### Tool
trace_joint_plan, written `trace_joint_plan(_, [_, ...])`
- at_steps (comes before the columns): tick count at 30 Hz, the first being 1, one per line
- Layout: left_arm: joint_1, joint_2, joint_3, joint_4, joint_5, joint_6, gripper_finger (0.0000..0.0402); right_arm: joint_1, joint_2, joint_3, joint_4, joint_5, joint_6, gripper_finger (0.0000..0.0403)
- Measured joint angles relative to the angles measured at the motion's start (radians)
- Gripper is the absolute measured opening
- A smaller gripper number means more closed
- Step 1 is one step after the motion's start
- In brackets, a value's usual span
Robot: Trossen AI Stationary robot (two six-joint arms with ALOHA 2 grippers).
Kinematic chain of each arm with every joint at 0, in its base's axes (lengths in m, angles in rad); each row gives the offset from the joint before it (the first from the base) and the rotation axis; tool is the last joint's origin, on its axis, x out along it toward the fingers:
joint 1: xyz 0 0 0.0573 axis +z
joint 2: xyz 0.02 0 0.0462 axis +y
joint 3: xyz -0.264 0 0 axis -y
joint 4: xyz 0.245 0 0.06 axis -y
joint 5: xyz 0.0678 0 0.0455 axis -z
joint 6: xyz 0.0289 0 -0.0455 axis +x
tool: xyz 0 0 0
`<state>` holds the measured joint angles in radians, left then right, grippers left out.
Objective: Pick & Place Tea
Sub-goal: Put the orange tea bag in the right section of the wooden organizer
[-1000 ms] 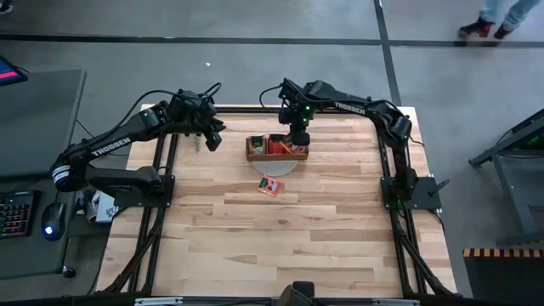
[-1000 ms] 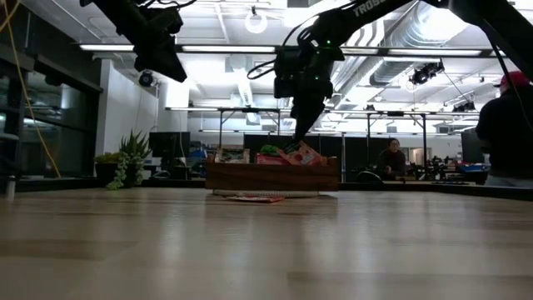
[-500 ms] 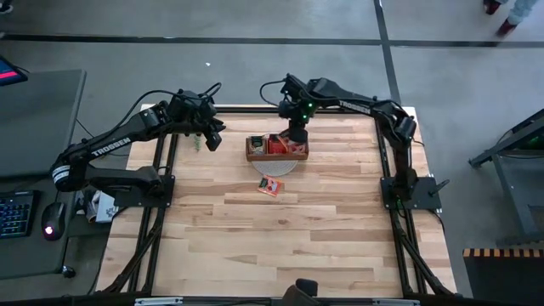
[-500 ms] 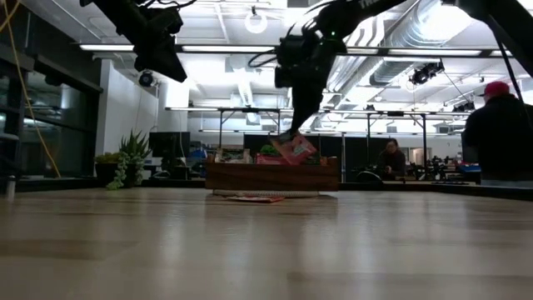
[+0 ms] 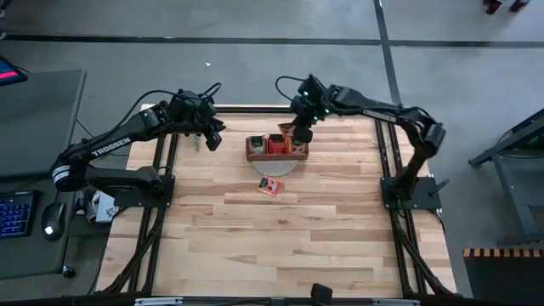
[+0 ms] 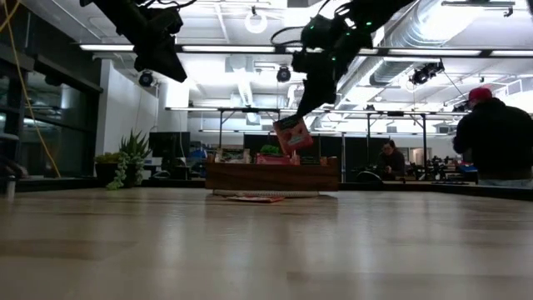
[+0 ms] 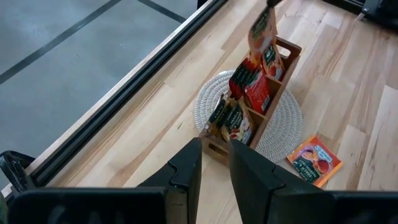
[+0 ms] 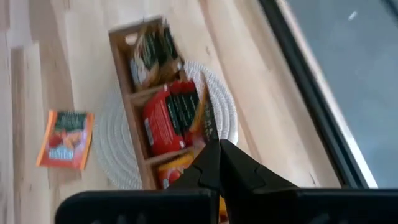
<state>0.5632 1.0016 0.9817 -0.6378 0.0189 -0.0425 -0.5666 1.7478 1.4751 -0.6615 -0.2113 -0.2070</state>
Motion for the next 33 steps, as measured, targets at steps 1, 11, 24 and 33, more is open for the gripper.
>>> trace_joint_plan(1, [0.0,0.0,0.0,0.0,0.0,0.0,0.0078,0.006,-0.025,-0.039,0.039,0.013,0.016,0.0])
trace_joint_plan(11, [0.0,0.0,0.0,0.009,0.0,0.0,0.0078,0.056,-0.153,-0.254,0.227,0.102,0.125,0.0])
trace_joint_plan(24, [0.0,0.0,0.0,0.008,0.0,-0.015,0.0078,0.109,-0.153,-0.274,0.156,0.173,0.12,0.0])
trace_joint_plan(33, [0.0,0.0,0.0,0.008,0.0,-0.015,0.0078,0.109,-0.16,-0.274,0.12,0.166,0.121,0.0])
